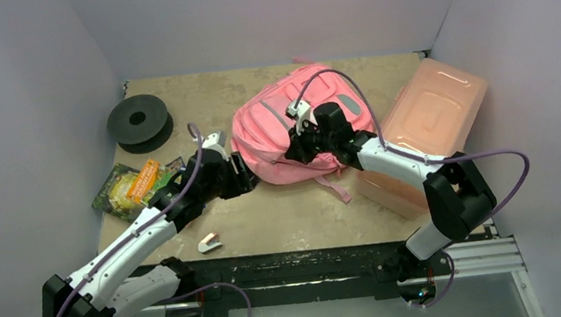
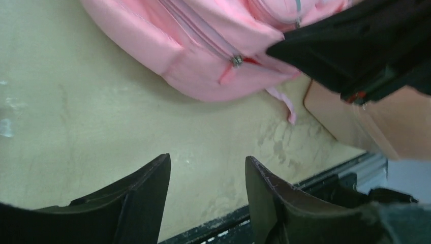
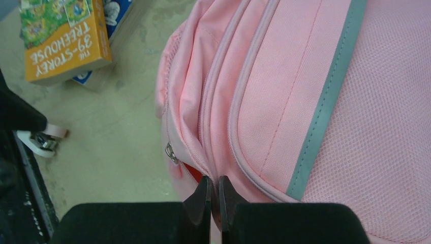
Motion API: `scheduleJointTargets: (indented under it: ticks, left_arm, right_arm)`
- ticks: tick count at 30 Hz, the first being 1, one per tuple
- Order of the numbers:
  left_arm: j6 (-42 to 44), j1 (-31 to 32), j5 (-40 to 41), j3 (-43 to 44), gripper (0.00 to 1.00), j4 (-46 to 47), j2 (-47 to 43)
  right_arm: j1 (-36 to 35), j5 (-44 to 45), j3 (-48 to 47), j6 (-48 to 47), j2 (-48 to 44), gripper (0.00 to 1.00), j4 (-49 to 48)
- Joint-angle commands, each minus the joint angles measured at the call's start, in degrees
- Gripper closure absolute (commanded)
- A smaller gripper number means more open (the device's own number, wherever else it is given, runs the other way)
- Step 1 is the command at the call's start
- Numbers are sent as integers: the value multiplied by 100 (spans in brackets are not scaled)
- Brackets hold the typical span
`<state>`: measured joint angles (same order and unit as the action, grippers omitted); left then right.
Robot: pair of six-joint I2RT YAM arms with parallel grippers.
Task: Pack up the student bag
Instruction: Unzip the student bag at the center of the board.
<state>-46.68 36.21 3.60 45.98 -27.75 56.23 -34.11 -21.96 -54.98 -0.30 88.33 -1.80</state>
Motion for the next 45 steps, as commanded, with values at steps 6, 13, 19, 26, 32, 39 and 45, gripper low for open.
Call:
scheduleJointTargets:
  ticks: [6,13,19,26,32,39,45]
  left_arm:
    - [161,1007,935,305,17,858,1031]
    - [799,1099,1546,802,31,972,1646]
    - [879,1116,1591,1315,51,746,2291]
    - [739,1292,1856,1551,53,574,2687]
    - [706,1389,1990,1590,53,499,2956]
    - [925,1383,2393,1924,63,377,3342]
    - [883,1380,2810,2246,96,-115,3522]
  right_arm:
    - [-45,-22,-1032,1702,182,100,1046]
    - [-51,49,-836,1708,-9,100,1013]
    - [-45,-73,-785,1854,-29,100,864]
    - [-46,-18,-821,1767,-32,100,919]
    - [-52,-26,-847,1753,-52,100,923]
    - [-52,-113,-809,1785,-80,100,893]
    - [-54,-150,-667,1388,-212,100,849]
